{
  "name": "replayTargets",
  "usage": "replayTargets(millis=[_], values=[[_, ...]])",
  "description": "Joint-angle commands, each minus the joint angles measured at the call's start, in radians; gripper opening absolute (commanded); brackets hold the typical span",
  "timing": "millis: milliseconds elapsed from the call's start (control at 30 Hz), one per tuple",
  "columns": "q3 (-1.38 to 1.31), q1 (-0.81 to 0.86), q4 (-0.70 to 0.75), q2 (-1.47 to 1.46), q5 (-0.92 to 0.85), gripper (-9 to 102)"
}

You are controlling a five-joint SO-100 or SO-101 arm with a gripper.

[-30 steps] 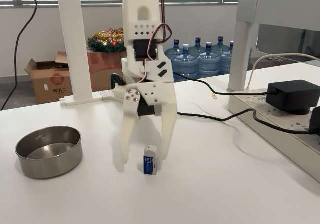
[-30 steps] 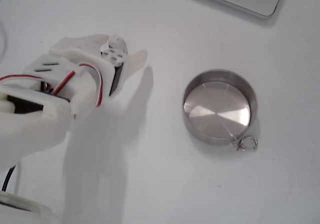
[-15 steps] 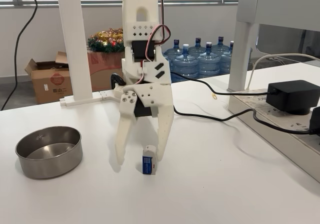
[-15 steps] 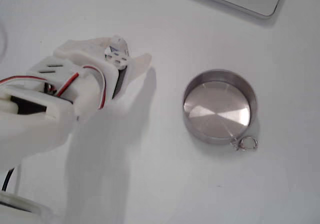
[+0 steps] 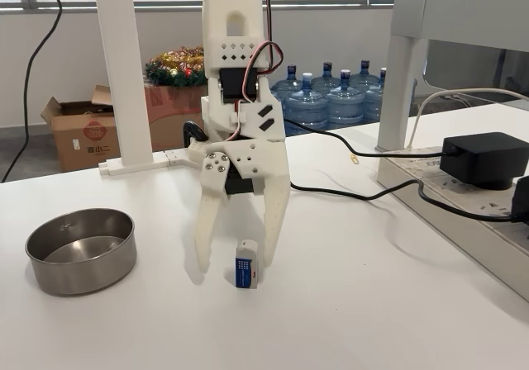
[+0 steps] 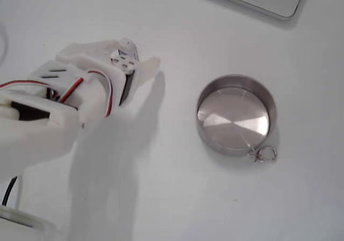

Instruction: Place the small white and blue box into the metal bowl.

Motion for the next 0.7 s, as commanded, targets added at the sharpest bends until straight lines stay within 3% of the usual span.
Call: replayTargets(millis=[0,233,667], values=[[-0.055,-0.006,-0.014,-0.023,-0.003,28],[-0.051,-0.023,-0.155,-0.075,-0.005,20],[-0.005,-0.008,-0.176,-0.064,-0.005,20]])
